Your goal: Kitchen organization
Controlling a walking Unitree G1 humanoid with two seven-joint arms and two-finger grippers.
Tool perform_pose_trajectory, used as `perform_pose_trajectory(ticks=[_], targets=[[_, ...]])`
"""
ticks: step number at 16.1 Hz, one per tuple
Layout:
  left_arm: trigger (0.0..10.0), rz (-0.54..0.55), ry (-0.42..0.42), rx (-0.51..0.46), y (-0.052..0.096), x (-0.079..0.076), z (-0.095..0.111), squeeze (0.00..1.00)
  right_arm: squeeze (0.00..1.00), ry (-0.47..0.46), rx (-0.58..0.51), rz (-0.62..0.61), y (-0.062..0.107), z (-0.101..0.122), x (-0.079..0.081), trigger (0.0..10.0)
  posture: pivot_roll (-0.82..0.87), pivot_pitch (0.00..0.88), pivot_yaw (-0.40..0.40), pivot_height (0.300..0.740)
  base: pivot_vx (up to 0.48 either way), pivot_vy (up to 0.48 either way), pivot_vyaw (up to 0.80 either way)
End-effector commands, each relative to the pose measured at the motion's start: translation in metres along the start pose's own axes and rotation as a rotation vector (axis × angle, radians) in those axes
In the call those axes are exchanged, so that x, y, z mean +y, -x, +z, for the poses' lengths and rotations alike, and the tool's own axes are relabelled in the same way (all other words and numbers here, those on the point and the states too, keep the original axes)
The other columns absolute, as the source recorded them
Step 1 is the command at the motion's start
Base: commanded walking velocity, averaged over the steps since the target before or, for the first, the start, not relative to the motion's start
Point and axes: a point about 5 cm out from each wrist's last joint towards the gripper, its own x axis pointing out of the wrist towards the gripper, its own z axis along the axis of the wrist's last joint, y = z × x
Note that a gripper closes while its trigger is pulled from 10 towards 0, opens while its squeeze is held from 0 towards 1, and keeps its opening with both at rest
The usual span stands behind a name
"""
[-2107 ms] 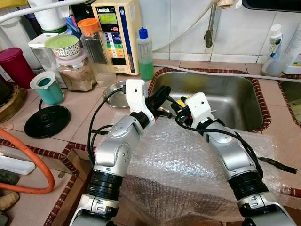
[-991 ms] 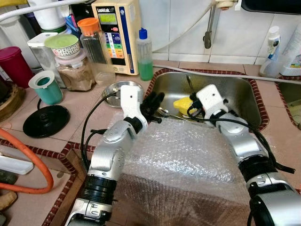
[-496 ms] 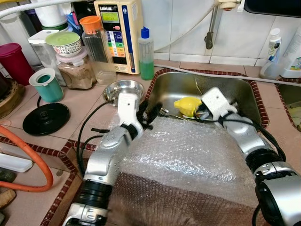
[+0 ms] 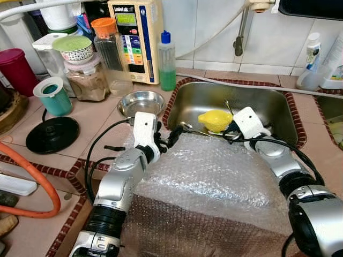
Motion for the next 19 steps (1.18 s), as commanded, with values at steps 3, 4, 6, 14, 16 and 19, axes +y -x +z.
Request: perform_pose_trajectory(ticks=[3,4,6,14,16,19], targets=[[10.0,0.011,-0.019,0.011,-0.001,-0.002,0.002,1.00,0.24,-0.038,0.097,0.045,0.000,-0.013,0.010,10.0,-0.02,0.000,0.099,0.740,0.000,0.000,0.00],[10.0,0.008,-0.027,0.016,-0.001,-0.002,0.001,1.00,0.22,-0.032,0.101,0.048,0.000,-0.014,0.011,10.0,-0.02,0.000,0.103,0.740,0.000,0.000,0.00],[10.0,0.015,-0.031,0.024,-0.001,0.001,0.002,1.00,1.00,-0.062,0.105,0.057,0.000,-0.014,0.012,10.0,-0.01,0.000,0.109,0.740,0.000,0.000,0.00],[10.0,0.087,-0.052,0.068,-0.005,0.007,-0.002,1.00,1.00,-0.296,0.098,0.094,0.001,-0.021,0.025,10.0,-0.02,0.000,0.122,0.740,0.000,0.000,0.00],[10.0,0.088,-0.037,0.054,-0.005,0.007,0.000,1.00,1.00,-0.379,0.090,0.138,0.001,-0.023,0.035,10.0,-0.03,0.000,0.130,0.740,0.000,0.000,0.00],[10.0,0.108,-0.043,0.044,-0.007,0.008,0.003,1.00,1.00,-0.400,0.080,0.129,0.000,-0.022,0.037,10.0,-0.03,0.000,0.135,0.740,0.000,0.000,0.00]])
